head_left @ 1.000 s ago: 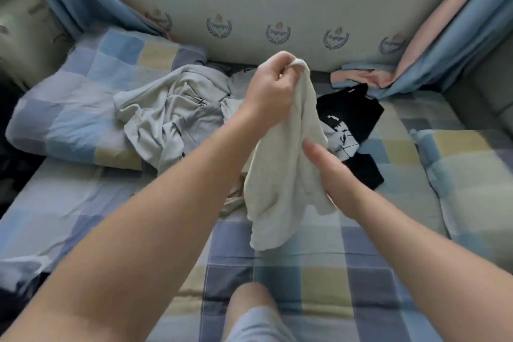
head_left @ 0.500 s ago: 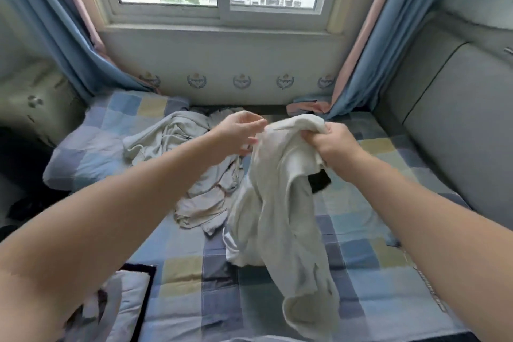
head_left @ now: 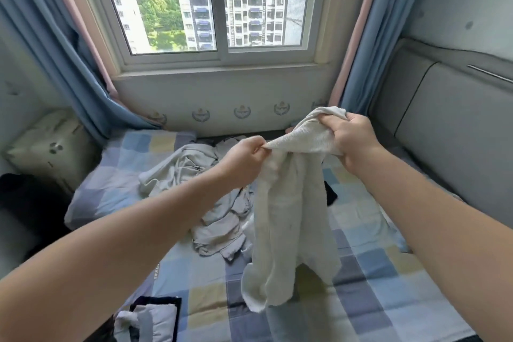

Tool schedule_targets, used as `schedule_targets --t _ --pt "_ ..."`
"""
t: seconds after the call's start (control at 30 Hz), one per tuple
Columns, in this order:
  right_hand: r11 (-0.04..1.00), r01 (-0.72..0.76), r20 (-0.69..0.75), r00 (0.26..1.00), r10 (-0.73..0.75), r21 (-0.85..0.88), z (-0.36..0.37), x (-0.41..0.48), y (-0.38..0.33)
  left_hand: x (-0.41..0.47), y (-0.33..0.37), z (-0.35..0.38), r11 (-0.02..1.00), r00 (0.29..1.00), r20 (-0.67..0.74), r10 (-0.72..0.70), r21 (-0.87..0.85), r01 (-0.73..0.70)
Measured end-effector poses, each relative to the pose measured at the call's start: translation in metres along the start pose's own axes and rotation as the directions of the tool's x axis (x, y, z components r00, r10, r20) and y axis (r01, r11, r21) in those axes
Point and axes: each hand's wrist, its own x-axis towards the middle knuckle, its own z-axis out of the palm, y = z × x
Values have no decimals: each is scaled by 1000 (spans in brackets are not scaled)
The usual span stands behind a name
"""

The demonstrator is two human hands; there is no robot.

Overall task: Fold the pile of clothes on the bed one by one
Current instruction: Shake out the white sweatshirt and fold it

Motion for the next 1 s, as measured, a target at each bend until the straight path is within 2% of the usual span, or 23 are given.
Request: schedule_targets --t 0.1,0.2,0.27,0.37,0.47,0.53,0.57,0.63,0.73,0.83,1.0 --pt "993 -79 37 996 76 91 -14 13 -13 14 37 -18 997 983 -164 79 2 -80" --pt "970 -202 132 974 184 136 -22 27 -22 30 79 -25 991 971 -196 134 26 -131" --pt "963 -215 201 963 181 161 -29 35 -28 42 107 -23 992 969 -214 126 11 -127" --pt "985 -125 306 948 84 117 -37 37 -40 61 140 -14 995 968 -235 84 -31 -94" --pt "987 160 340 930 -138 -35 -47 33 -44 76 163 8 984 968 -250 -4 -172 -40" --pt "957 258 426 887 -180 -133 -54 33 -43 84 178 27 965 965 -261 -33 -258 -37" --pt "948 267 455 876 -162 -175 -55 35 -42 87 186 34 953 964 -264 -42 -300 -41" --pt "927 278 418 895 -154 -253 -56 45 -38 93 201 45 933 963 -264 -57 -359 -44" --pt "873 361 333 909 -251 -327 -56 66 -38 99 222 49 914 954 -288 -80 -404 -45" --pt "886 359 363 899 -244 -293 -55 76 -38 100 232 40 890 941 -318 -119 -455 -42" --pt "929 312 489 853 -181 -201 -53 87 -28 105 231 28 888 944 -287 -160 -459 11"
